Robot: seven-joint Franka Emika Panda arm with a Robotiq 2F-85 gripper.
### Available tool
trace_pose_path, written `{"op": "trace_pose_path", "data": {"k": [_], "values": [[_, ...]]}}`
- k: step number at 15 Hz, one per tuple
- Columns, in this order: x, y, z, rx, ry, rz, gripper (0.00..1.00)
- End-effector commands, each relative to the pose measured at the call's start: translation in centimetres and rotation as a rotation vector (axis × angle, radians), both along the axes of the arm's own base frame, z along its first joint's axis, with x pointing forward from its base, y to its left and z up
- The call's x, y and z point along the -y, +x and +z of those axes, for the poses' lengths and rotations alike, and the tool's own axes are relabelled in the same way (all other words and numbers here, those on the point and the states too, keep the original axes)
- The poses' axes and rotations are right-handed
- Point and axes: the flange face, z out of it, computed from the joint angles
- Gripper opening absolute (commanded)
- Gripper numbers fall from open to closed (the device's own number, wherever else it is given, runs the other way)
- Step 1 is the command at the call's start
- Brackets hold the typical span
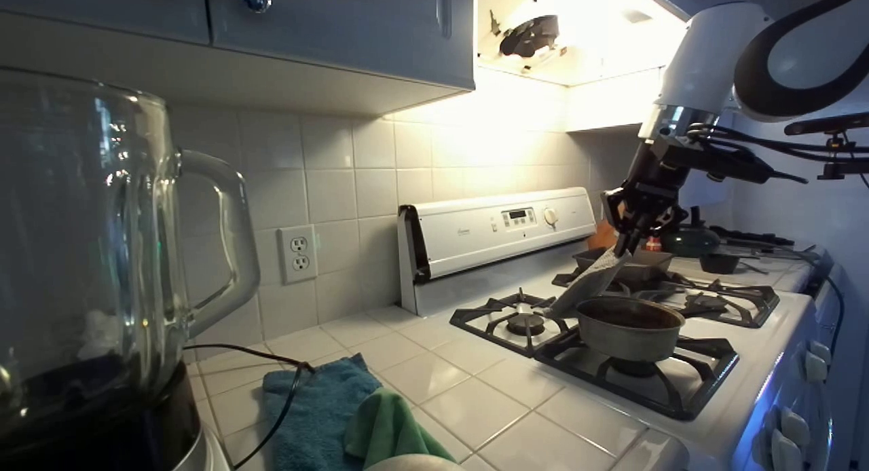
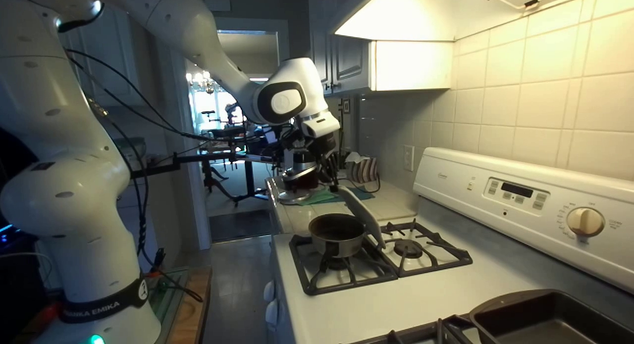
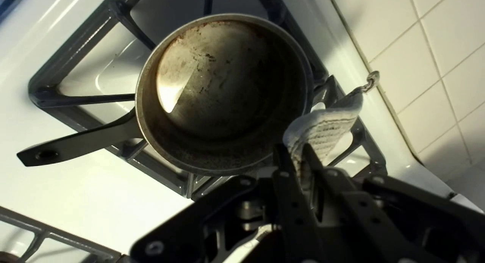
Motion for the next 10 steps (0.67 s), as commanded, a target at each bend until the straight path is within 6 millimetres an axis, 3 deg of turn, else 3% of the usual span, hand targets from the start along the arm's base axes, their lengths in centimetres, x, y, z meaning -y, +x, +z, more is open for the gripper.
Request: {"op": "trace_pose_path", "data": {"k": [1,10], "values": [[0.5,-2.1,0.9,0.060,-0.010,-0.041,0.03],[-0.5,-4.6,1.8,0.111,-0.028,-0.051,0.03]]}}
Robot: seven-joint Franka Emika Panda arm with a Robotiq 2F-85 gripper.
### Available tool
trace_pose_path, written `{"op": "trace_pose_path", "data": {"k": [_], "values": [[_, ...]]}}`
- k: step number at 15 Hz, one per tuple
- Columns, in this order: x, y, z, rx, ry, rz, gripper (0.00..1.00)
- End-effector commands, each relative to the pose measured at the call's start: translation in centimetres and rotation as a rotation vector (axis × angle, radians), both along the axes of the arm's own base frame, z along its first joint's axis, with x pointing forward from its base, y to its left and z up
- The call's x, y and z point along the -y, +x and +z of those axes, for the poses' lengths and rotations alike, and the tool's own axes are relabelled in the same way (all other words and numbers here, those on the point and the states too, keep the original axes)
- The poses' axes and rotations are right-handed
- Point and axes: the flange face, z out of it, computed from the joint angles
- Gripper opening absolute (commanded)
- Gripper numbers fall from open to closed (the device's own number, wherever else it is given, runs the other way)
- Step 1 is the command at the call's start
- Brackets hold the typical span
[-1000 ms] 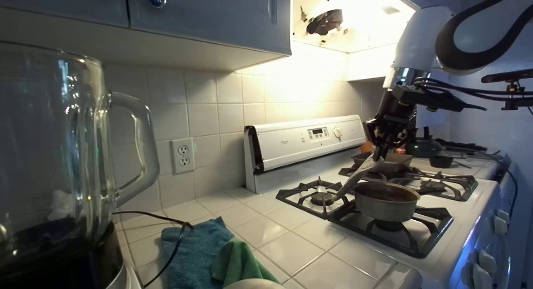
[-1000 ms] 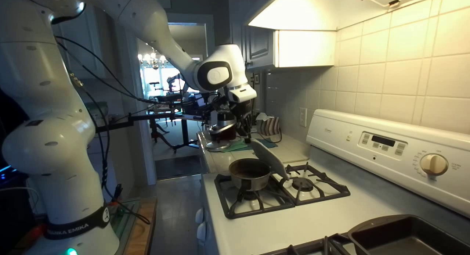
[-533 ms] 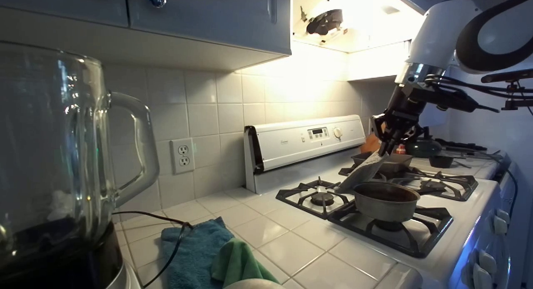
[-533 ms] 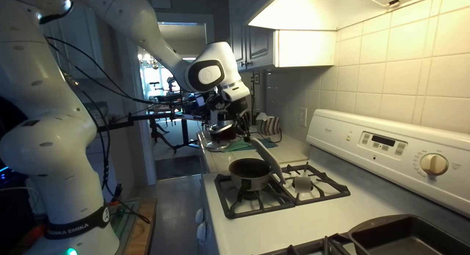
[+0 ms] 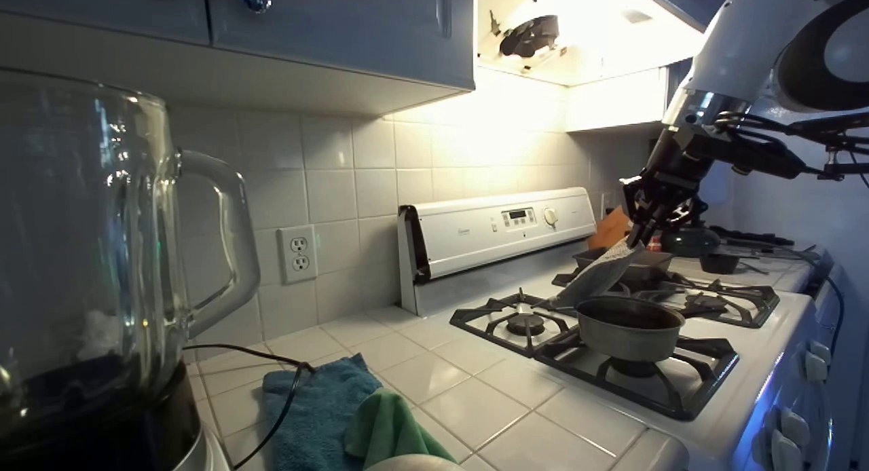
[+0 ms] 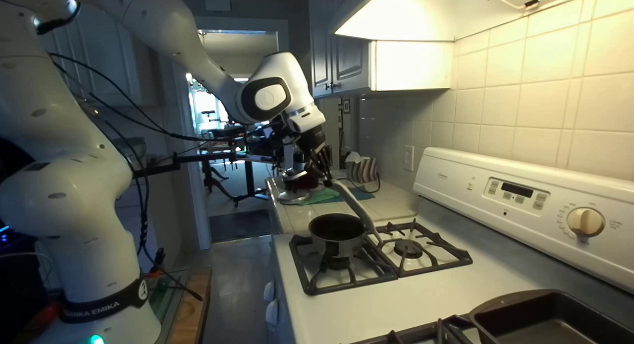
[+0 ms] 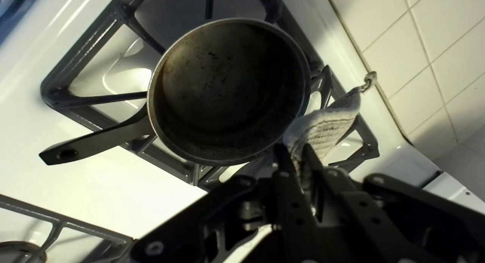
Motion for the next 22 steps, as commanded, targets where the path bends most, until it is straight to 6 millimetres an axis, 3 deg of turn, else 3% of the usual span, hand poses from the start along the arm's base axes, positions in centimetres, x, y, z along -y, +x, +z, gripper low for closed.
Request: {"op": "trace_pose_path", "data": {"k": [1,6,22], "values": [[-0.3,-2.0,0.5,0.039,-0.019,-0.019,0.03],[-0.6,-3.1,0.3,0.022,-0.024,-0.035,0.03],[-1.3,-3.9,-1.1,-0.047,-0.023,-0.030,0.03]]}}
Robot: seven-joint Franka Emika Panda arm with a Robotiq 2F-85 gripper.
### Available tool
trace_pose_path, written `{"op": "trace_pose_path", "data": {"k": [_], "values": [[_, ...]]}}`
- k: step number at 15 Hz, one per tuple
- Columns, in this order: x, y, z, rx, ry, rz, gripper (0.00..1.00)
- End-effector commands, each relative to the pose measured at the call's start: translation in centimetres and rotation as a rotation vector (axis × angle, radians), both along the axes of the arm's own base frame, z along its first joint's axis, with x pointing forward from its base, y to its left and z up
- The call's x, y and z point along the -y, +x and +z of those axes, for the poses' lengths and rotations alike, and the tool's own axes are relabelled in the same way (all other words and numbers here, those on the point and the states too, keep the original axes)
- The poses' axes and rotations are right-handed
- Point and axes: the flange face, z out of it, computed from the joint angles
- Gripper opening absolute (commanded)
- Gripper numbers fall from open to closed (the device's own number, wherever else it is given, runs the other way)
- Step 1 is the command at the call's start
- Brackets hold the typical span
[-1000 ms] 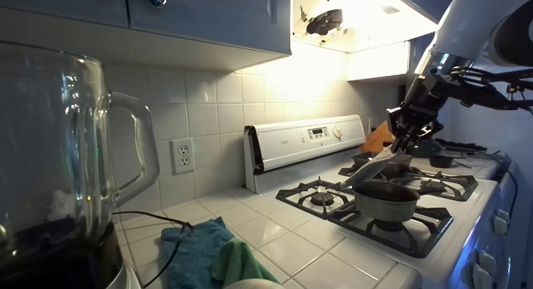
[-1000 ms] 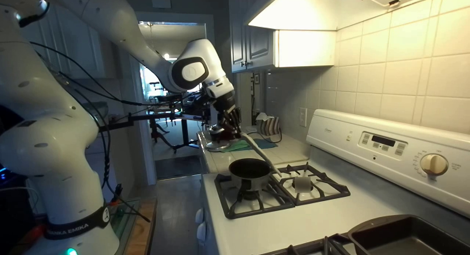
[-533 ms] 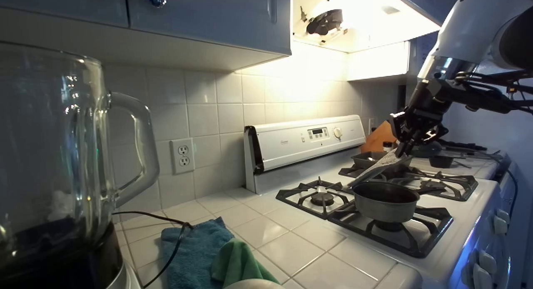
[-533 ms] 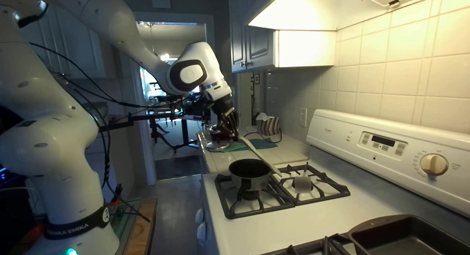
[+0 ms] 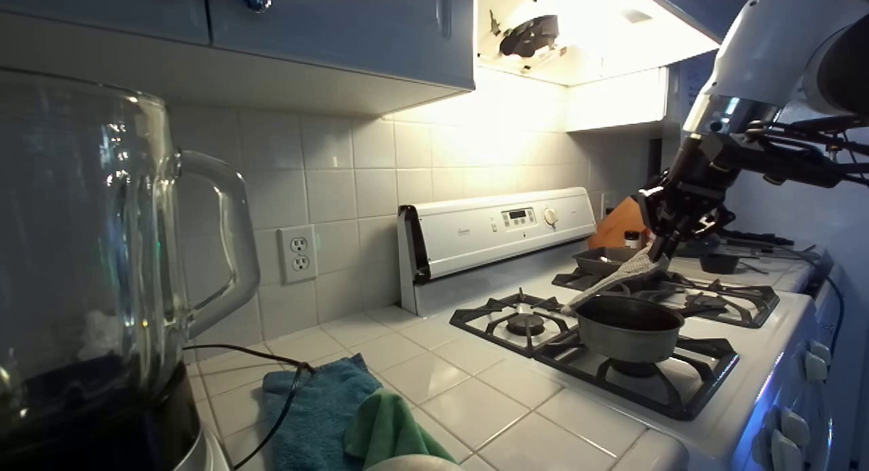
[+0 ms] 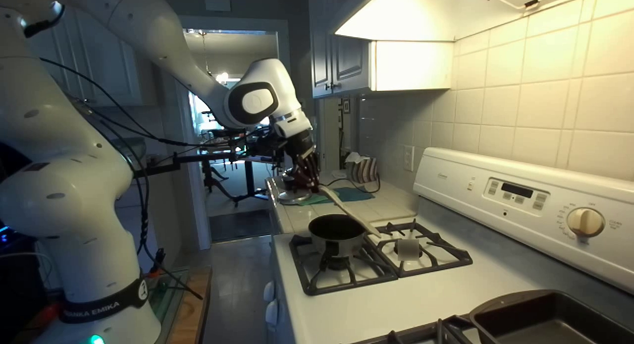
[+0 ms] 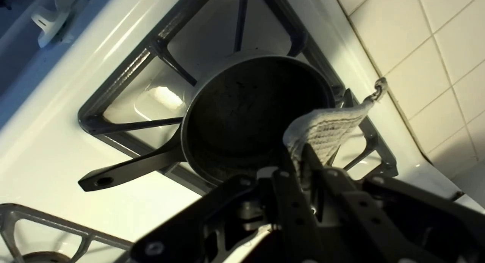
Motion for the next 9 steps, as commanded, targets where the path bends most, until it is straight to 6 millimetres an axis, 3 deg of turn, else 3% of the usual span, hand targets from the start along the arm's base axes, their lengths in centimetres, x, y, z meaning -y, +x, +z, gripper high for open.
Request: {"op": "trace_pose_path", "data": {"k": [1,9], "values": [[-0.32,-0.99,0.14,-0.029,0.005,-0.032,0.03],[-0.16,-1.83,-0.77,-0.094,0.017,-0.089,0.03]]}}
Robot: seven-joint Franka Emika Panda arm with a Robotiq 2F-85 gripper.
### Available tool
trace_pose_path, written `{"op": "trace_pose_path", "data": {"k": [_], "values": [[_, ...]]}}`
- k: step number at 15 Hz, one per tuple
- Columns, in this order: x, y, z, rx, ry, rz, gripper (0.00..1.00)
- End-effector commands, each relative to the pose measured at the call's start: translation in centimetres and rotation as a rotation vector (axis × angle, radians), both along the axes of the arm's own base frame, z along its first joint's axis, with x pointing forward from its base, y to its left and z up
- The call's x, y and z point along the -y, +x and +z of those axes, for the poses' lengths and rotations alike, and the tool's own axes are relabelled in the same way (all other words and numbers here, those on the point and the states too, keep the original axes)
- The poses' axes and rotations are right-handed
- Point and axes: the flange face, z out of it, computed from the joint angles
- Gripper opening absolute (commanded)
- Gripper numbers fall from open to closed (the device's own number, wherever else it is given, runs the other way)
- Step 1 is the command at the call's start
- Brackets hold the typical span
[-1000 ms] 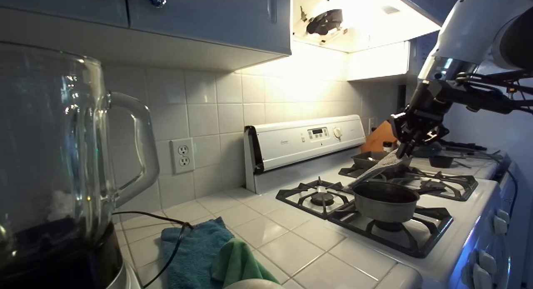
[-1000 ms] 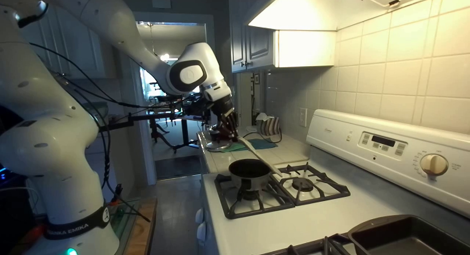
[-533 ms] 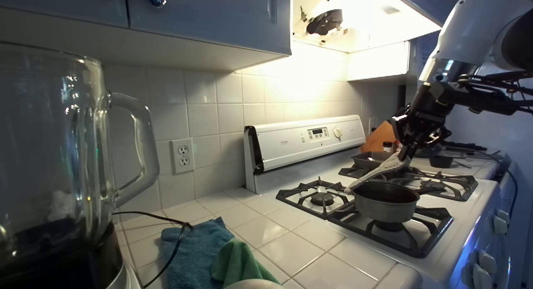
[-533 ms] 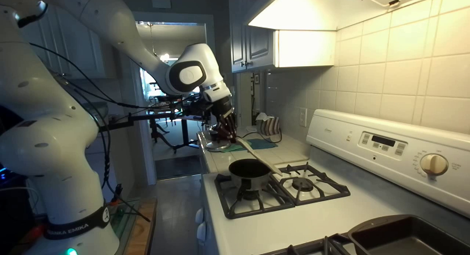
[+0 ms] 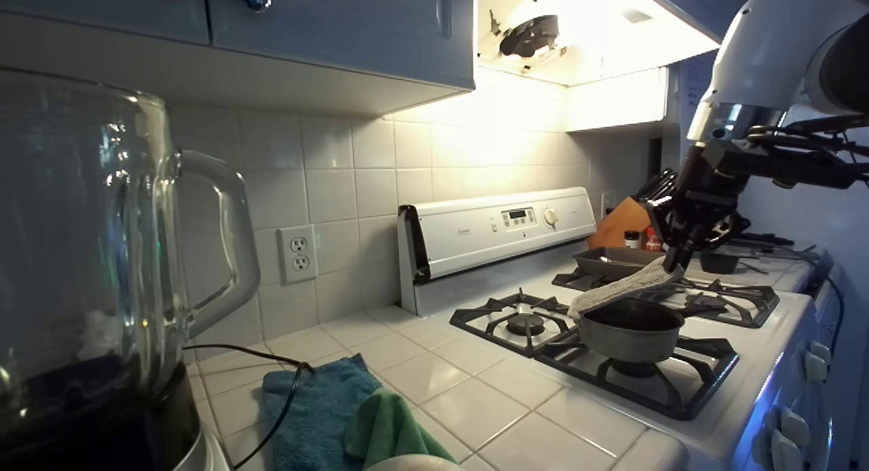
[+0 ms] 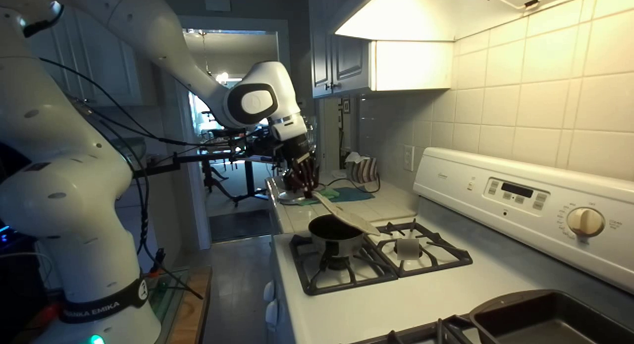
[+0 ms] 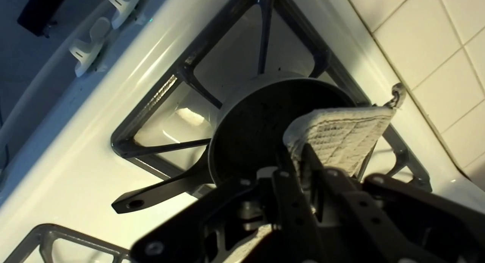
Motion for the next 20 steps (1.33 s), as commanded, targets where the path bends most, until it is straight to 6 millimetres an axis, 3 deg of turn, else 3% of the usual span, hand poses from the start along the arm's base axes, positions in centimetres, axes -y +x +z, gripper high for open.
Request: {"op": "trace_pose_path", "data": {"k": [1,20], "values": [[-0.1,-1.2,0.1,-0.019,0.020,-0.040,0.03],[-0.7,-2.0,-1.5,-0.107,0.013,-0.046,0.03]]}}
